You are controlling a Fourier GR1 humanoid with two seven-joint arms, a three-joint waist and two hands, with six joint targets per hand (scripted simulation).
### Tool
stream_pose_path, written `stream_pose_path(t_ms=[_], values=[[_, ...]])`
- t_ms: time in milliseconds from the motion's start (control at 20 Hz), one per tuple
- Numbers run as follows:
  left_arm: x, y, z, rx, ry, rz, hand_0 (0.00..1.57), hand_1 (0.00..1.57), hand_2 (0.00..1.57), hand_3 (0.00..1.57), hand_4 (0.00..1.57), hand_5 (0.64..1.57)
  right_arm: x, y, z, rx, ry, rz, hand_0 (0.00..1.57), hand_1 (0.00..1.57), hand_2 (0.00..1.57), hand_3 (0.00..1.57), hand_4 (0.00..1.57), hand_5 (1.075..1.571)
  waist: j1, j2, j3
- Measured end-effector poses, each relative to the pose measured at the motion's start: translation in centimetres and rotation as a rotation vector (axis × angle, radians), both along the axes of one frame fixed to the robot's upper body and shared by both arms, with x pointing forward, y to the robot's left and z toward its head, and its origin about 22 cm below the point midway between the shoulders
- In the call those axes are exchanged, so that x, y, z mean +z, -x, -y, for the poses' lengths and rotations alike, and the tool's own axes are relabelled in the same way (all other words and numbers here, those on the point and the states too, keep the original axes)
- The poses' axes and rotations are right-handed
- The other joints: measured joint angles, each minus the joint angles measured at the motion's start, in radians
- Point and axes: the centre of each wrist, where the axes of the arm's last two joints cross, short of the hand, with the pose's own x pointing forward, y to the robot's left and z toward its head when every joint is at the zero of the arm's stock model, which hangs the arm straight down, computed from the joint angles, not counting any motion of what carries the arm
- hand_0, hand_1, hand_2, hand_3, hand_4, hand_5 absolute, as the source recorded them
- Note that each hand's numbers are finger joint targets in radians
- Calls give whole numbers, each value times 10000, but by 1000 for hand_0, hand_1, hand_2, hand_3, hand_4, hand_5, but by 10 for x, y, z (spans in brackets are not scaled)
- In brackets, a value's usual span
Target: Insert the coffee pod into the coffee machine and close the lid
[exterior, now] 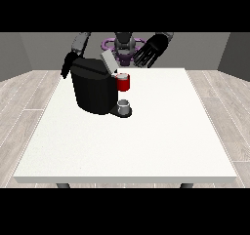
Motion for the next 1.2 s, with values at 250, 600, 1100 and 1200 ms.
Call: stream_pose_path(t_ms=[250,600,1100,1200], values=[[-79,15,12,-285,4187,-1515,0,0,0,0,0,1571,-26,23,20,-683,-55,-736,0,0,0,0,0,1571,959,-1197,-16],[-195,69,13,528,7593,-3908,0,0,0,0,372,1571,-40,45,29,-785,-526,-995,0,0,0,0,0,1571,2012,-3056,-4],[-241,111,2,1523,8719,-5032,0,0,0,0,368,1571,10,19,13,1324,-458,86,0,0,0,0,239,1571,2597,-3933,0],[-241,114,4,1429,8867,-5075,0,0,0,0,457,1571,16,13,21,1418,-174,213,0,0,0,0,0,1571,2833,-3897,1]])
